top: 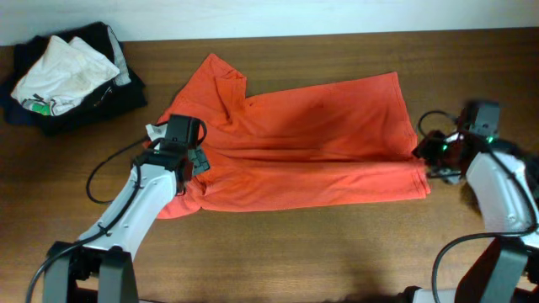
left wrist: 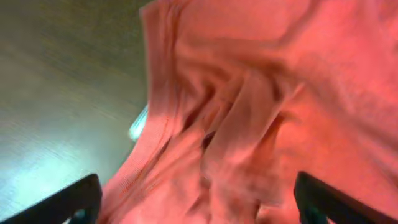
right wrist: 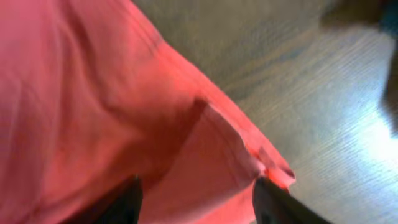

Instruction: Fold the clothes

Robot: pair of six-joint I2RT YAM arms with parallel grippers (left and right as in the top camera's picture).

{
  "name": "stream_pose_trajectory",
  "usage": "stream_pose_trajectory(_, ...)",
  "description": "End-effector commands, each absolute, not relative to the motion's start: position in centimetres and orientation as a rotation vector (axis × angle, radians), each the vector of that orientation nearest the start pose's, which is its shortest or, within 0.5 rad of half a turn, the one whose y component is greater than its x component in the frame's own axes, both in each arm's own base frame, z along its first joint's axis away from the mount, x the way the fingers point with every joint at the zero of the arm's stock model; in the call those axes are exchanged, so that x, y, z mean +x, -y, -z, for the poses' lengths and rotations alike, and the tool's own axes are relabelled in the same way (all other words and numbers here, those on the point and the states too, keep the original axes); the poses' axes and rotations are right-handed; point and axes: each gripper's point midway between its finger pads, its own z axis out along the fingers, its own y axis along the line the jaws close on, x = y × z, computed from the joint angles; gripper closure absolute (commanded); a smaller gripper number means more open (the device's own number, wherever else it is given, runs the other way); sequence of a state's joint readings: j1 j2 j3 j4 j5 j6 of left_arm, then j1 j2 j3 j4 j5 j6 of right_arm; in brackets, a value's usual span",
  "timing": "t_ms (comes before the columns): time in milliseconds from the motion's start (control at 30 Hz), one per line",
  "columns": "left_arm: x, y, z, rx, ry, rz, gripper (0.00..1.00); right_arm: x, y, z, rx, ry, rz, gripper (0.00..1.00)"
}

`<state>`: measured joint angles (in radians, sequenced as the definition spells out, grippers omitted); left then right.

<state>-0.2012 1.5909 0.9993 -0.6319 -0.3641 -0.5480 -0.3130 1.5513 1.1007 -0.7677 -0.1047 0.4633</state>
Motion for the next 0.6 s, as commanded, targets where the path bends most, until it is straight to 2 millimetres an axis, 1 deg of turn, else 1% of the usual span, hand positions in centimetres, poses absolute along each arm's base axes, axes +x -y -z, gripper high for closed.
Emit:
stream_pose_trajectory(0, 35.7, 1.9, -11.4, -0.523, -2.62, -0.203, 0.01, 34.5, 9.5, -14.3, 0.988, -2.574, -0.149, 0.17)
stream_pose_trajectory(33, 35.0, 2.1, -12.1, -0.513, -2.655, -0.185, 0.01, 34.1, 9.3, -15.2, 0.996, -2.594, -0.149, 0.07)
stream_pose_trajectory(67, 33.6, 2.5, -12.1, -0.497, -2.723, -0.165, 0.01, 33.3, 9.0, -15.6, 1.009, -2.627, -0.157, 0.01)
stream_pose_trajectory(100, 32.0, 2.5, -11.5, -0.495, -2.796, -0.18, 0.01, 32.4, 8.7, -15.4, 1.026, -2.664, -0.153, 0.01)
stream_pose_trajectory(133, 31.0, 2.3, -10.9, -0.494, -2.838, -0.208, 0.01, 32.1, 9.0, -15.2, 1.035, -2.671, -0.12, 0.01)
stream_pose_trajectory(200, 29.6, 2.0, -10.1, -0.481, -2.893, -0.243, 0.01, 31.6, 10.4, -15.0, 1.052, -2.661, 0.001, 0.01)
stream_pose_trajectory(300, 27.5, 1.5, -9.2, -0.476, -2.971, -0.295, 0.01, 31.2, 10.7, -14.9, 1.061, -2.671, 0.031, 0.01)
stream_pose_trajectory(367, 26.5, 1.3, -8.2, -0.475, -3.001, -0.315, 0.01, 31.6, 10.8, -15.1, 1.054, -2.655, 0.028, 0.01)
stream_pose_trajectory(433, 26.0, 1.2, -7.5, -0.476, -3.015, -0.323, 0.01, 32.1, 10.7, -15.2, 1.044, -2.641, 0.012, 0.01)
stream_pose_trajectory(500, 26.1, 1.2, -7.4, -0.476, -3.008, -0.318, 0.01, 32.4, 10.3, -15.1, 1.037, -2.64, -0.025, 0.01)
stream_pose_trajectory(567, 26.5, 1.4, -7.4, -0.476, -2.995, -0.304, 0.01, 32.6, 10.4, -14.4, 1.043, -2.654, -0.026, 0.01)
